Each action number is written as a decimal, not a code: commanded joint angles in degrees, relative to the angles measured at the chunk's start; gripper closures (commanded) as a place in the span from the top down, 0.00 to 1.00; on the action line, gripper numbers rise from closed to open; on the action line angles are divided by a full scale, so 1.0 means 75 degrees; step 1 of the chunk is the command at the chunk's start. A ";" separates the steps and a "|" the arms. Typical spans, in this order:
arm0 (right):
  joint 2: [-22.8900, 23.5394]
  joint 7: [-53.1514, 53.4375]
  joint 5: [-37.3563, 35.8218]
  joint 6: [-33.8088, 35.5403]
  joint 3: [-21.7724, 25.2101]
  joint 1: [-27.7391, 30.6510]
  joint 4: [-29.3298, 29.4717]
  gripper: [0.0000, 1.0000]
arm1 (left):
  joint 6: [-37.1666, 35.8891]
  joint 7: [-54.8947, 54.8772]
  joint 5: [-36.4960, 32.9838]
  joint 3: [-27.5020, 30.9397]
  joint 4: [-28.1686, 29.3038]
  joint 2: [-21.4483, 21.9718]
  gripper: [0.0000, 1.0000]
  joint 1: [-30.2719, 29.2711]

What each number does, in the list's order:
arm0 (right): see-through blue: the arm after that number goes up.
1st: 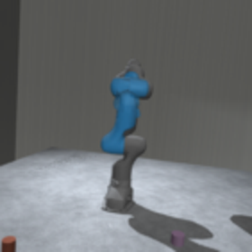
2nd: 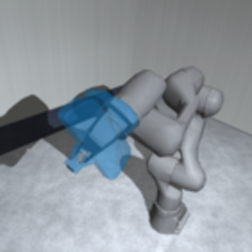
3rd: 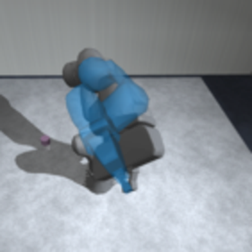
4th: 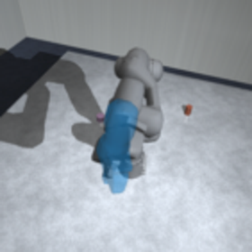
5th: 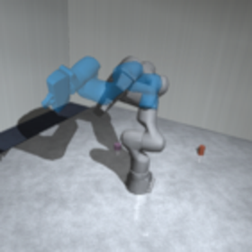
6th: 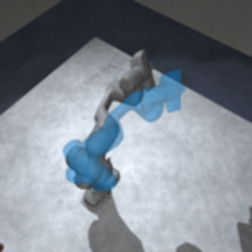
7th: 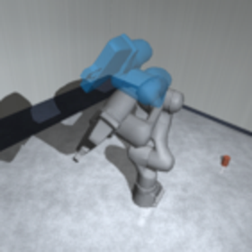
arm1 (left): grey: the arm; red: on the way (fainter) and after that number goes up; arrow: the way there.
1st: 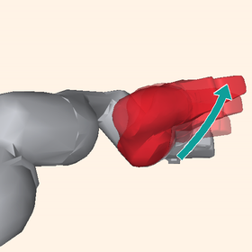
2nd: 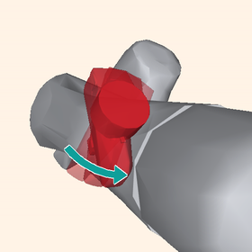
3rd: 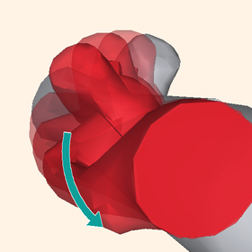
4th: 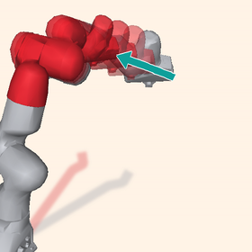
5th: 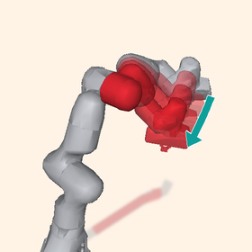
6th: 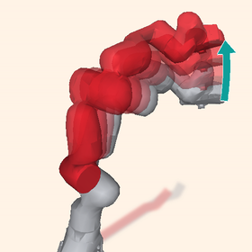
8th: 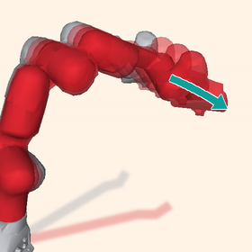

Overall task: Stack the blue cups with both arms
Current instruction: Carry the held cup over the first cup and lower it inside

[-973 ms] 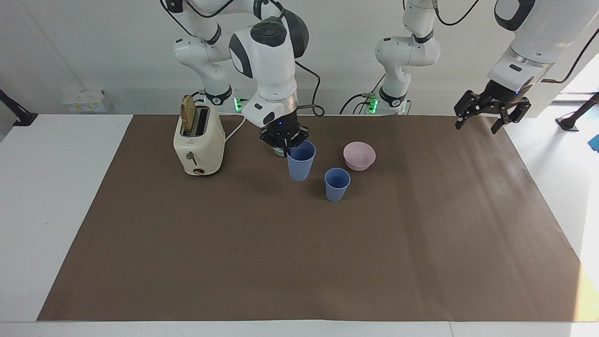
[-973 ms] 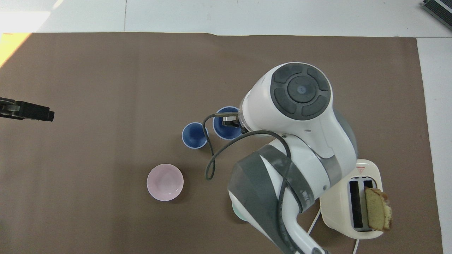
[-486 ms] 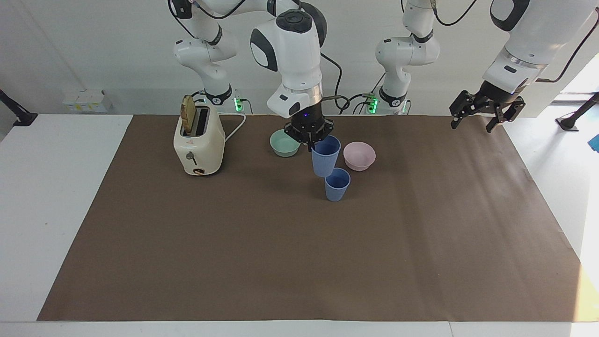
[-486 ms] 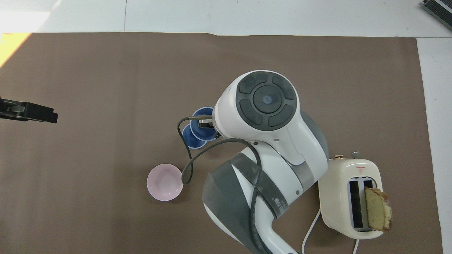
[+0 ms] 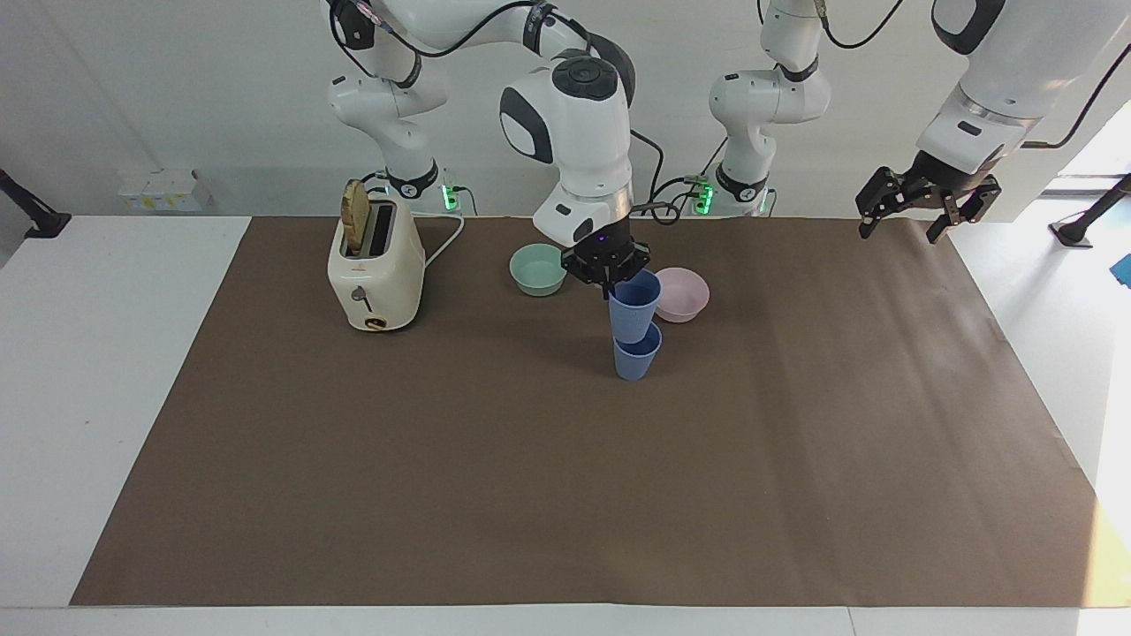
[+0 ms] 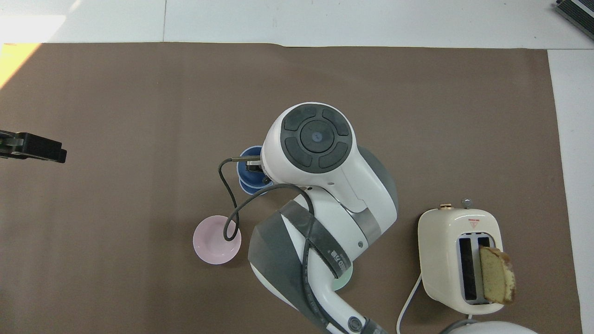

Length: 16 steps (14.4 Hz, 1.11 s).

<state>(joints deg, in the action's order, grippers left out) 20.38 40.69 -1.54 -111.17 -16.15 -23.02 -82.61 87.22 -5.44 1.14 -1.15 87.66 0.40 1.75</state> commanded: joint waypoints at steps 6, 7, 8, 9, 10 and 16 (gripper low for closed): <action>0.0224 0.0270 -0.0216 -0.0294 -0.0027 -0.0154 -0.0071 0.00 | -0.0250 0.0233 -0.0129 -0.0069 -0.0332 -0.0123 1.00 -0.0163; 0.0259 0.0282 -0.0217 -0.0318 -0.0027 -0.0166 -0.0118 0.00 | -0.0262 0.0221 -0.0140 -0.0069 -0.0321 -0.0123 1.00 -0.0163; 0.0260 0.0294 -0.0228 -0.0365 -0.0027 -0.0177 -0.0199 0.00 | -0.0251 0.0221 -0.0140 -0.0069 -0.0309 -0.0112 1.00 -0.0163; 0.0306 0.0364 -0.0275 -0.0446 -0.0027 -0.0212 -0.0258 0.00 | -0.0228 0.0209 -0.0140 -0.0069 -0.0309 -0.0112 1.00 -0.0163; 0.0411 0.0480 -0.0403 -0.0551 -0.0027 -0.0236 -0.0328 0.00 | -0.0227 0.0209 -0.0140 -0.0069 -0.0309 -0.0112 1.00 -0.0163; 0.0611 0.0587 -0.0498 -0.1043 -0.0038 -0.0201 -0.0586 0.00 | -0.0239 0.0198 -0.0140 -0.0069 -0.0297 -0.0112 1.00 -0.0152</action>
<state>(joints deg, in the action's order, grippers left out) 25.37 43.38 -4.08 -116.91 -16.05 -25.07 -85.76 86.77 -4.28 1.14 -1.00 86.28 -0.43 1.26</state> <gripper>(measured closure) 0.956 0.000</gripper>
